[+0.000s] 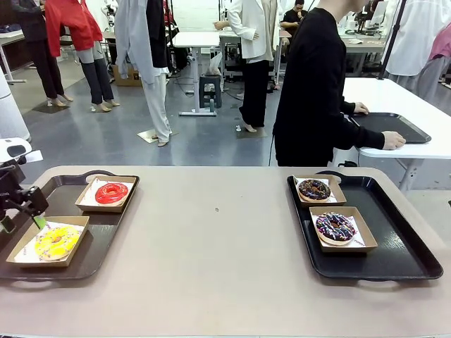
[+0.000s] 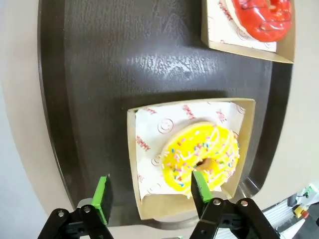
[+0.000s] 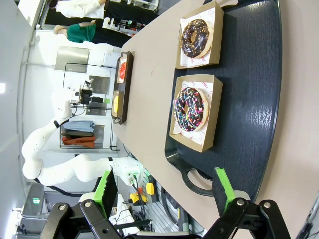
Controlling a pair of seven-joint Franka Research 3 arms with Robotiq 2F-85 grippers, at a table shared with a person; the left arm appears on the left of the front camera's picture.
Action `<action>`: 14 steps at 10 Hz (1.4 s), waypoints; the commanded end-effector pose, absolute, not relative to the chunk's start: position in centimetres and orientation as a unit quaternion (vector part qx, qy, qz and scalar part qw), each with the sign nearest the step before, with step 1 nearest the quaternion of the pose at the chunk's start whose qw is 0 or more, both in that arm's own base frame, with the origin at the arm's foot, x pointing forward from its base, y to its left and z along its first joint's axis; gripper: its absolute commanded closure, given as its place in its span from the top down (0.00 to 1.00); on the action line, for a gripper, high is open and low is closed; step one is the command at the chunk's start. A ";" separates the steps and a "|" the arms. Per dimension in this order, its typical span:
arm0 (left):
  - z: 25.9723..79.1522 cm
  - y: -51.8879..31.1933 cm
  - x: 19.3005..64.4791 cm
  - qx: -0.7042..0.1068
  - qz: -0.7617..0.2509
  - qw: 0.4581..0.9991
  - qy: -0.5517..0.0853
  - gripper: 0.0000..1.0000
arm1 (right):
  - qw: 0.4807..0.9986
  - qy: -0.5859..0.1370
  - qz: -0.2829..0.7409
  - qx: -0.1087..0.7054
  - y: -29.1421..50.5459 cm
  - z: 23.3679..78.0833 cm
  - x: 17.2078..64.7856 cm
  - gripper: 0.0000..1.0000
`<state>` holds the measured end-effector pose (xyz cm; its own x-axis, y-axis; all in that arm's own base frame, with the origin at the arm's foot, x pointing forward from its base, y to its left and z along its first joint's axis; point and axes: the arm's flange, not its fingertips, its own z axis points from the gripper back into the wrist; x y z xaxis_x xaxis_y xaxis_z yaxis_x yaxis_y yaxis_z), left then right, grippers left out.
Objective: Individually package the donuts and arrange them on the tray.
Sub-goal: Place the picked Paper togo box on the Handle tray.
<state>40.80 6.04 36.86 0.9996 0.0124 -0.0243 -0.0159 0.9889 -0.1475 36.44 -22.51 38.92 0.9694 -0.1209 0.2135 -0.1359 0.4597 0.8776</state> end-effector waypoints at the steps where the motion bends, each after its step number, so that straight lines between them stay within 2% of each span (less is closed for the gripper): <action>1: 40.3 6.5 39.4 -0.153 -0.021 0.988 0.023 1.00 | 0.847 -0.122 0.003 0.518 -22.3 38.9 36.0 1.00; 3: 44.6 8.8 38.0 -0.278 -0.057 0.959 0.000 1.00 | 0.847 -0.122 0.003 0.518 -22.3 38.9 36.0 1.00; 5: 47.3 12.0 37.5 -0.369 -0.071 0.927 -0.023 1.00 | 0.847 -0.122 0.003 0.518 -22.3 38.9 36.0 1.00; 7: 47.1 15.4 38.2 -0.485 -0.104 0.864 -0.086 1.00 | 0.847 -0.122 0.003 0.518 -22.3 38.9 36.0 1.00; 9: 45.1 18.3 39.3 -0.564 -0.096 0.813 -0.107 1.00 | 0.847 -0.122 0.003 0.518 -22.3 38.9 36.0 1.00; 12: 41.9 22.2 40.3 -0.587 -0.067 0.802 -0.092 1.00 | 0.847 -0.122 0.003 0.518 -22.3 38.9 36.0 1.00; 14: 39.8 24.1 40.3 -0.585 -0.049 0.808 -0.051 1.00 | 0.847 -0.122 0.003 0.518 -22.3 38.9 36.0 1.00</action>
